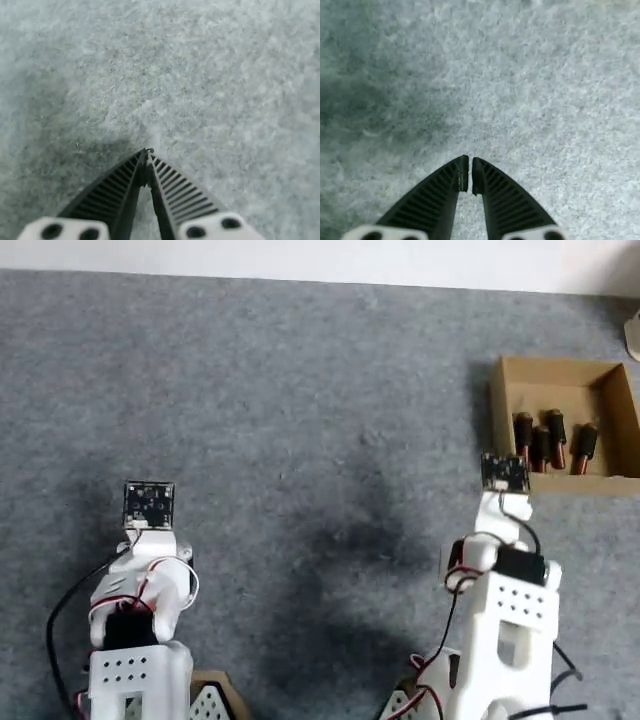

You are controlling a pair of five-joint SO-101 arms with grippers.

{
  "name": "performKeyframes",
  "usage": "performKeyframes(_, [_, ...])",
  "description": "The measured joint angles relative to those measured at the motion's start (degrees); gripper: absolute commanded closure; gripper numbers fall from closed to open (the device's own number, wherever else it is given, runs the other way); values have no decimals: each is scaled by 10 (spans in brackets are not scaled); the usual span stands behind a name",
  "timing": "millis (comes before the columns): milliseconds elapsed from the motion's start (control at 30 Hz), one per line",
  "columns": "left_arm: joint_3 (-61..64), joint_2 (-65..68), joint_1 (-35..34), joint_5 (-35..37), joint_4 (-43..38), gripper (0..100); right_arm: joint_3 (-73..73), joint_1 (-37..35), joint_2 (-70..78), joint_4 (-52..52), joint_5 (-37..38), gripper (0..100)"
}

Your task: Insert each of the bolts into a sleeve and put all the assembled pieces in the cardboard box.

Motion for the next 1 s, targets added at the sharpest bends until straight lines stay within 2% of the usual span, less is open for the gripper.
performKeyframes(200, [0, 0, -25, 67, 35, 994, 81, -2, -73, -40, 2, 994])
performKeyframes(433, [0, 0, -42, 18, 69, 994, 168, -2, -198, -60, 2, 994])
performKeyframes(733, [0, 0, -45, 12, 71, 994, 282, -3, -403, -60, 2, 994])
performKeyframes(900, [0, 0, -45, 12, 71, 994, 308, -3, -515, -6, 2, 994])
performKeyframes(1000, [0, 0, -45, 12, 71, 994, 308, -3, -526, 7, 2, 994])
